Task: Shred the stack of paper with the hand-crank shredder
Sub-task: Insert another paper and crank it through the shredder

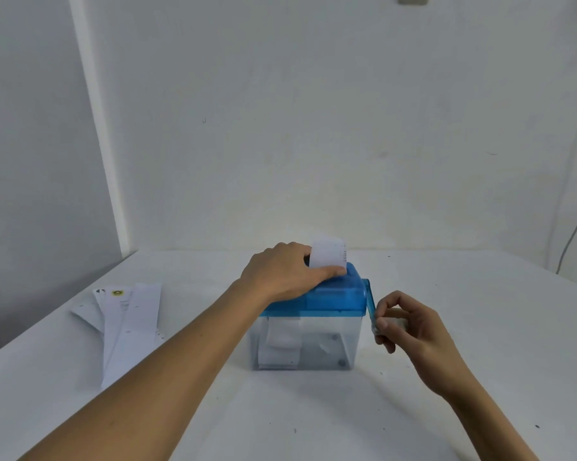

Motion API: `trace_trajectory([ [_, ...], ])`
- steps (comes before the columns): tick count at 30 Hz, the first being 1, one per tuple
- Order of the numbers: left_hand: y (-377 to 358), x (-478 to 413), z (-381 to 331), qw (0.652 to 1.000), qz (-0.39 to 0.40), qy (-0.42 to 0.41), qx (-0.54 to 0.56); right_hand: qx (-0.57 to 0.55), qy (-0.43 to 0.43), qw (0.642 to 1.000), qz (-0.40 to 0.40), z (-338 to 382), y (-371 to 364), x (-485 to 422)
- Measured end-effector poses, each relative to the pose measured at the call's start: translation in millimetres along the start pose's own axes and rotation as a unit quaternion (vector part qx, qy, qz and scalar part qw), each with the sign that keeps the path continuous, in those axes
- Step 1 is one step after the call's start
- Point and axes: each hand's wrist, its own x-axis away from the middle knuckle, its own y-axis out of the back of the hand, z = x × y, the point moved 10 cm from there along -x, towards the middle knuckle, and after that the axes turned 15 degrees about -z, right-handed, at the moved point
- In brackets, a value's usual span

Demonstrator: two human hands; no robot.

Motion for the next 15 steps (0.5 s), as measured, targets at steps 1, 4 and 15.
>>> trace_trajectory([
  [1, 0, 0, 1, 1.000, -0.003, 0.004, -0.003, 0.008, -0.001, 1.000, 0.008, 1, -1, 1],
  [4, 2, -2, 2, 1.000, -0.010, 0.013, 0.000, -0.011, -0.006, 1.000, 0.004, 7, -1, -1],
  [15, 2, -1, 0, 0.999, 0.001, 0.012, 0.032, -0.092, -0.019, 0.991, -0.100, 43, 1, -55],
])
